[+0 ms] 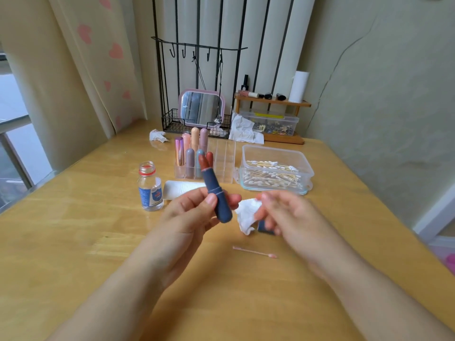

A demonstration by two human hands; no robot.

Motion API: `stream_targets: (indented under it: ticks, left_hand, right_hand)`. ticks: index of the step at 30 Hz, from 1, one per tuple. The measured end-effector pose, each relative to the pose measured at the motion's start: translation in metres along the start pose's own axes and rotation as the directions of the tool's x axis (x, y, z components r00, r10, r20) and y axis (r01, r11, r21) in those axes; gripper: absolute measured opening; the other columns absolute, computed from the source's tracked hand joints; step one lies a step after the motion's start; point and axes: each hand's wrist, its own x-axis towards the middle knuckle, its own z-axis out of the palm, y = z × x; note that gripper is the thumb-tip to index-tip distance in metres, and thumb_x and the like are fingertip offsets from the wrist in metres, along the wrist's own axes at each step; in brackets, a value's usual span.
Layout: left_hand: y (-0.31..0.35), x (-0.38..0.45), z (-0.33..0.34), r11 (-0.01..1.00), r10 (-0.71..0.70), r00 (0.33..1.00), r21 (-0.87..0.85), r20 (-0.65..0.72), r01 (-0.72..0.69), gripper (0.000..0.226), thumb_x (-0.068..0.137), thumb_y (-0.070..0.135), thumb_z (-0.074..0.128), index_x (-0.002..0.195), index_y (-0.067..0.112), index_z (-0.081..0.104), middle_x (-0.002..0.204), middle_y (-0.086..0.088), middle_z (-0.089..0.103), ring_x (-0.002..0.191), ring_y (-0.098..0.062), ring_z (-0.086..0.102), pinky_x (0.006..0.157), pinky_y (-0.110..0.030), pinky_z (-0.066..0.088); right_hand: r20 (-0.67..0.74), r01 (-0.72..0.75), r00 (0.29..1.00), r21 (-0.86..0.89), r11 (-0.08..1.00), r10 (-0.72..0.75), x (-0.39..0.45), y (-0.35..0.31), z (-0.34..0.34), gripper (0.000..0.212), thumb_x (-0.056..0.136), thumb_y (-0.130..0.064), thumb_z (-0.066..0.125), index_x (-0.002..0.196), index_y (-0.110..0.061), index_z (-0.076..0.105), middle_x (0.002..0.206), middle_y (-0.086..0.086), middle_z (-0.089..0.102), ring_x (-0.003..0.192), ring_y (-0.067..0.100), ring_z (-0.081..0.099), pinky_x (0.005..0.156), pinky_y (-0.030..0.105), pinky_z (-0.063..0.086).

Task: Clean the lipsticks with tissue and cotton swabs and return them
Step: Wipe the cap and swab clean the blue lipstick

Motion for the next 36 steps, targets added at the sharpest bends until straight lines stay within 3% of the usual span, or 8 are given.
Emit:
stream_targets:
  ticks: [3,8,10,14,18,23,26,36]
  left_hand:
    - [0.004,0.002,0.0,0.996,-0.031,0.999,-0.079,-0.042,0.028,0.02,0.084,0.021,0.054,0.095,0.005,0.055,0.079,-0.008,0.067,0.07,-0.021,0.063,0.076,-0.038,0.051]
    - [-0.003,0.006,0.001,0.977,-0.088,0.985,-0.206,-0.149,0.056,0.017,0.092,0.021,0.044,0.093,0.006,0.05,0.063,-0.004,0.049,0.05,-0.015,0.038,0.05,-0.028,0.044]
    - [-0.004,0.009,0.0,0.967,-0.1,0.982,-0.248,-0.162,0.058,0.024,0.081,0.026,0.051,0.092,0.005,0.05,0.06,-0.003,0.047,0.047,-0.013,0.036,0.047,-0.027,0.042]
    - [-0.005,0.007,0.003,0.973,-0.089,0.99,-0.222,-0.11,0.063,0.023,0.077,0.021,0.053,0.093,0.005,0.05,0.062,-0.003,0.047,0.049,-0.013,0.036,0.049,-0.025,0.04]
    - [-0.005,0.002,0.006,0.991,-0.046,0.998,-0.129,-0.051,0.039,0.023,0.083,0.024,0.051,0.097,0.006,0.053,0.068,-0.003,0.051,0.053,-0.013,0.039,0.054,-0.025,0.039]
    - [-0.01,-0.001,0.011,0.999,-0.001,1.0,-0.045,-0.018,0.001,0.029,0.085,0.03,0.051,0.099,0.006,0.055,0.07,-0.004,0.05,0.055,-0.014,0.041,0.056,-0.024,0.043]
    - [-0.012,-0.001,0.011,1.0,0.007,0.999,-0.025,-0.045,-0.008,0.041,0.084,0.031,0.048,0.108,-0.002,0.052,0.081,-0.013,0.046,0.063,-0.017,0.04,0.057,-0.023,0.044]
    - [-0.021,-0.007,0.018,0.988,0.039,0.999,0.152,-0.005,-0.037,0.032,0.085,0.037,0.044,0.094,0.007,0.051,0.065,0.004,0.048,0.061,-0.012,0.04,0.063,-0.024,0.043]
  right_hand:
    - [-0.138,-0.005,0.987,-0.525,0.851,-0.08,0.047,0.018,-0.028,0.023,0.095,-0.02,0.051,0.118,-0.022,0.055,0.107,-0.006,0.059,0.087,0.01,0.053,0.067,0.019,0.04]
    - [0.121,0.033,0.987,-0.806,0.59,0.11,0.085,0.037,-0.033,0.049,0.099,-0.02,0.043,0.144,-0.036,0.03,0.149,-0.003,0.034,0.124,0.017,0.042,0.091,0.017,0.042]
    - [0.143,0.021,0.98,-0.77,0.638,0.141,0.091,0.039,-0.029,0.043,0.096,-0.023,0.051,0.137,-0.033,0.042,0.14,-0.002,0.046,0.126,0.017,0.044,0.099,0.026,0.038]
    - [0.031,0.024,1.0,-0.646,0.763,-0.005,0.088,0.022,-0.023,0.002,0.091,-0.022,0.059,0.091,-0.024,0.058,0.089,-0.008,0.056,0.089,0.013,0.054,0.063,0.02,0.036]
    - [-0.102,0.039,0.992,-0.284,0.958,-0.07,0.064,-0.009,-0.012,0.019,0.088,-0.014,0.057,0.07,-0.02,0.057,0.049,-0.014,0.046,0.041,0.0,0.039,0.041,0.015,0.03]
    - [0.284,-0.119,0.959,0.353,0.928,0.015,0.028,-0.027,0.014,0.016,0.09,-0.002,0.053,0.102,-0.003,0.063,0.08,0.015,0.061,0.066,0.025,0.055,0.067,0.036,0.049]
    - [0.48,-0.25,0.875,0.572,0.781,-0.071,0.018,-0.028,0.019,0.035,0.087,0.0,0.051,0.122,0.007,0.054,0.071,0.014,0.056,0.051,0.017,0.049,0.051,0.029,0.051]
    - [0.378,-0.013,0.913,0.407,0.913,-0.156,0.009,-0.004,0.025,0.025,0.083,-0.033,0.061,0.1,-0.015,0.069,0.077,0.02,0.055,0.066,0.034,0.05,0.065,0.046,0.043]
